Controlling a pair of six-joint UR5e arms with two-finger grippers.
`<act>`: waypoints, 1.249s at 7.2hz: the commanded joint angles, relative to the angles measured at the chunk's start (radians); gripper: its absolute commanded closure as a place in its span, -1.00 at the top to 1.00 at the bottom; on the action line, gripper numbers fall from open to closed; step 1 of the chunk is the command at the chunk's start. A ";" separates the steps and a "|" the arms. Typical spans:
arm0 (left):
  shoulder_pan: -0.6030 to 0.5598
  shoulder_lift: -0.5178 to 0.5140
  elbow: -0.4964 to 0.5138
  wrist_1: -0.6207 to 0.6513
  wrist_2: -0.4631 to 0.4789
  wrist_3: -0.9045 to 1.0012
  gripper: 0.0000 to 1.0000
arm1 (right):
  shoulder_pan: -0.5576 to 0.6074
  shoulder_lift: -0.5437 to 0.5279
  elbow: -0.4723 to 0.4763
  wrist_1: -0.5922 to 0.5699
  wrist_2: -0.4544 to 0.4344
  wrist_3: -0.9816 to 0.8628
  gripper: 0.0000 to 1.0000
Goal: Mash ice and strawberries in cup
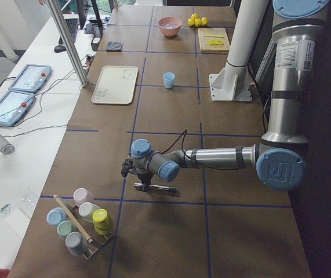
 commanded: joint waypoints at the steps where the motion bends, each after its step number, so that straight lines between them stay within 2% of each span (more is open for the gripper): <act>1: -0.026 -0.009 -0.020 -0.004 -0.024 0.001 -1.00 | -0.001 0.002 0.003 0.000 0.000 0.000 0.99; 2: -0.086 -0.058 -0.040 0.005 -0.099 0.001 -1.00 | 0.001 0.002 0.004 0.000 0.000 0.003 0.99; 4: -0.131 -0.116 -0.115 -0.006 -0.104 0.004 -1.00 | -0.001 0.003 0.004 0.000 0.000 0.006 0.99; 5: -0.132 -0.147 -0.146 -0.067 -0.098 0.040 -1.00 | -0.001 0.003 0.007 0.000 0.000 0.006 0.99; 7: -0.132 -0.272 -0.161 -0.154 -0.107 0.026 -0.96 | -0.001 0.003 0.010 -0.002 0.000 0.008 0.99; 8: -0.126 -0.290 -0.183 -0.234 -0.101 -0.088 -1.00 | -0.001 0.003 0.010 -0.002 0.000 0.008 0.99; 9: -0.118 -0.298 -0.175 -0.391 -0.100 -0.103 -1.00 | 0.001 0.002 0.015 0.000 0.000 0.008 0.99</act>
